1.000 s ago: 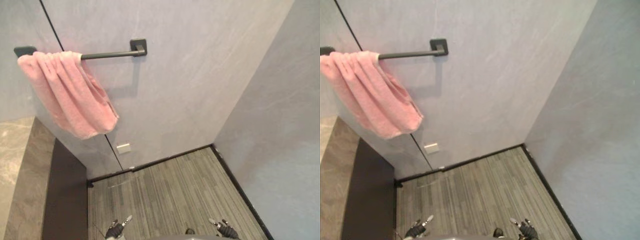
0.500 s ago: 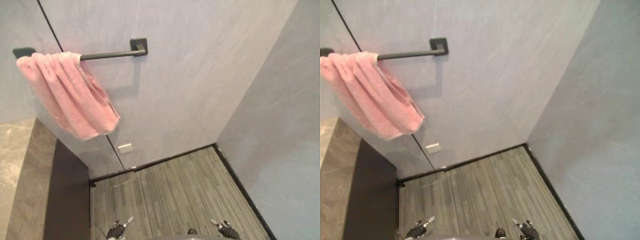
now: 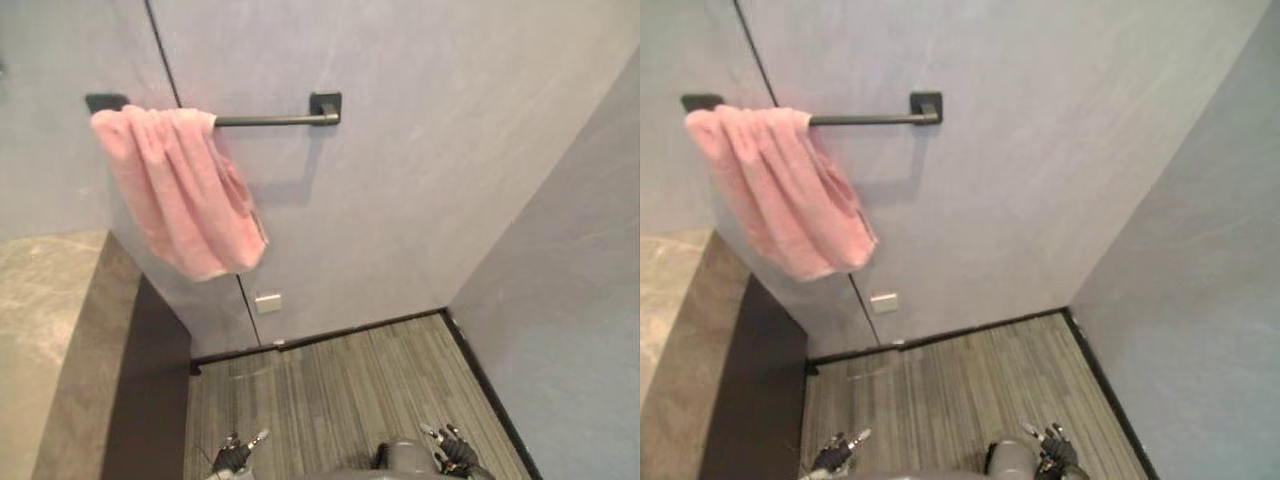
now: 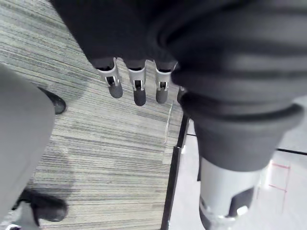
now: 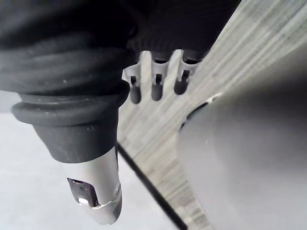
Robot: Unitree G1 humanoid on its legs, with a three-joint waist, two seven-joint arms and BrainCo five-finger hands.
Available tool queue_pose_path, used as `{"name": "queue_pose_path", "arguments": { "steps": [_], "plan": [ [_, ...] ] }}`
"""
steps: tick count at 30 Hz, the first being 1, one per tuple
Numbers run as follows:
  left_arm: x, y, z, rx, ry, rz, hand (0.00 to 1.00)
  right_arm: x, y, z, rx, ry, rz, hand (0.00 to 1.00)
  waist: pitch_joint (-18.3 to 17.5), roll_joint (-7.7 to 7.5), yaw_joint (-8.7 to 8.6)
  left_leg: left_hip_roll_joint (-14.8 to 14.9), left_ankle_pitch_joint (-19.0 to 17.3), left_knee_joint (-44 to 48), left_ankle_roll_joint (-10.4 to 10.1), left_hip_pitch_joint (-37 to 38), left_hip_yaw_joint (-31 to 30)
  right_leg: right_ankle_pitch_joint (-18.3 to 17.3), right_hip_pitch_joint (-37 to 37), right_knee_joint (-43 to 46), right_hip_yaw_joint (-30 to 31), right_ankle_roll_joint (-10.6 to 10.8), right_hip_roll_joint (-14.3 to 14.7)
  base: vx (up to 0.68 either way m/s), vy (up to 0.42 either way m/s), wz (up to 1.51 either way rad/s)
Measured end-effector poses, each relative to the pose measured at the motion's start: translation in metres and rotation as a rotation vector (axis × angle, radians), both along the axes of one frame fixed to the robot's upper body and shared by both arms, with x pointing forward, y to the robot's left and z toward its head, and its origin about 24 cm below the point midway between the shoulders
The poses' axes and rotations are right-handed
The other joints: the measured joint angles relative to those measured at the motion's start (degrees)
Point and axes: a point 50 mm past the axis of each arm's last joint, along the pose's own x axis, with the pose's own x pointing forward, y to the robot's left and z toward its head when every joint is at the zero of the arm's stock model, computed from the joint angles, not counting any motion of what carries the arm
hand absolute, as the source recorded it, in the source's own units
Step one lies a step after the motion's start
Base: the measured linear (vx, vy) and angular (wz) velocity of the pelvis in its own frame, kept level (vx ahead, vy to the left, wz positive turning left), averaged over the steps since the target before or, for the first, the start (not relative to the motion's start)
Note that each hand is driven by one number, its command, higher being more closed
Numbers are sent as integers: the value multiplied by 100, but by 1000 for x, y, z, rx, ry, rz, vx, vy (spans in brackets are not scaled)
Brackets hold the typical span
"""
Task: Organize washtable
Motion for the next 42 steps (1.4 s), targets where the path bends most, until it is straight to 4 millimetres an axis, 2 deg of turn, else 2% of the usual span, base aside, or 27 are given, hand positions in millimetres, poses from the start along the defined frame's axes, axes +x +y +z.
{"name": "queue_pose_path", "arguments": {
  "steps": [1,3,4,6,7,8,9,10,12,13,14,15,17,19,23,30,35,39,42],
  "plan": [
    [1,0,0,-3,3,-10,0,-2,0,-1,7,3,-21,0,-17,-28,-21,38,-99,36,-71,35,-150,222,156,-273,-93,-151,33,312,-204,62],
    [-1,-11,-2,-36,14,0,0,1,-4,0,-11,2,-5,0,-78,186,-36,233,-13,376,-188,58,-102,15,410,-283,-361,-260,176,400,-198,57],
    [-1,-12,-2,-40,8,24,0,-1,-5,0,-16,15,5,0,-80,197,14,315,-8,976,-199,-136,-118,-43,619,-358,-483,-353,229,413,-192,40],
    [0,-10,-1,-45,-6,71,0,-3,-5,-1,-28,28,28,0,-88,204,43,441,67,2129,-306,-638,-189,-78,978,-663,-623,-412,367,389,-206,33],
    [1,-6,0,-45,-12,112,0,-2,-4,-1,-42,36,55,0,-76,197,46,584,200,3480,-376,-1269,-320,-93,1386,-1051,-766,-459,459,507,-241,44],
    [1,-5,0,-42,-18,135,0,-4,-3,-1,-41,42,60,0,-62,175,60,643,192,4061,-389,-1533,-232,-79,1660,-1238,-832,-483,495,407,-170,40],
    [2,-3,1,-35,-24,148,0,-6,-2,-2,-36,50,61,0,-51,136,79,686,188,4271,-384,-1637,-100,-79,1833,-1337,-850,-484,496,299,-110,20],
    [3,-1,2,-23,-31,157,0,-9,1,-3,-27,62,60,0,-32,69,188,757,176,4360,-363,-1756,209,-79,2123,-1472,-855,-484,465,211,-64,10],
    [7,2,4,-11,-47,161,0,-11,5,-5,-14,75,59,0,-27,-8,203,795,154,3787,-327,-1901,664,-78,2364,-1604,-870,-482,372,204,13,1],
    [6,3,4,1,-40,161,0,-11,5,-5,-12,75,55,0,-33,-14,199,716,264,2530,-339,-1918,897,-76,2449,-1627,-896,-474,310,200,83,-2],
    [5,2,3,3,-35,161,0,-11,4,-5,-14,74,54,0,-42,11,177,638,536,1957,-328,-1923,897,-77,2446,-1626,-900,-432,328,220,143,-7],
    [6,7,4,15,-34,156,0,-11,7,-6,-5,82,53,0,-77,-42,196,497,910,1425,-356,-1852,863,-119,2432,-1658,-851,-271,301,209,117,2],
    [6,16,6,47,-37,132,0,-15,18,-8,23,93,50,0,-107,-322,187,269,1078,925,-301,-1617,952,-34,2424,-1767,-754,-134,130,190,94,1],
    [2,23,5,66,-23,126,0,-18,26,-9,37,102,67,0,-173,-474,195,118,1271,362,-236,-1257,1138,89,2463,-1799,-649,-80,-26,191,108,-14],
    [2,18,4,77,-6,38,0,-18,27,-10,31,107,88,0,-191,-433,184,-6,1591,-393,-201,-788,1258,287,2533,-1845,-483,-57,-67,74,60,-9],
    [5,12,4,83,-4,-52,0,-17,22,-9,8,109,123,0,-190,-326,171,-38,1976,-988,-231,-711,1302,325,2388,-2031,-366,-5,-13,-26,-16,-6],
    [6,6,2,68,1,-64,0,-13,17,-8,-11,105,140,0,-159,-177,167,-34,2015,-1039,-252,-714,1441,322,2325,-2170,-154,-3,19,-120,-28,-23],
    [8,4,2,75,2,-90,0,-11,17,-8,-17,103,165,0,-146,-161,152,-122,2050,-1049,-224,-722,1431,200,2332,-2314,-111,115,-41,-163,-24,-11],
    [14,5,5,126,-9,-85,0,-11,14,-8,-31,100,163,0,-142,-151,159,-187,2065,-1050,-211,-758,1191,91,2352,-2276,-173,166,-92,-123,5,18]
  ]
}}
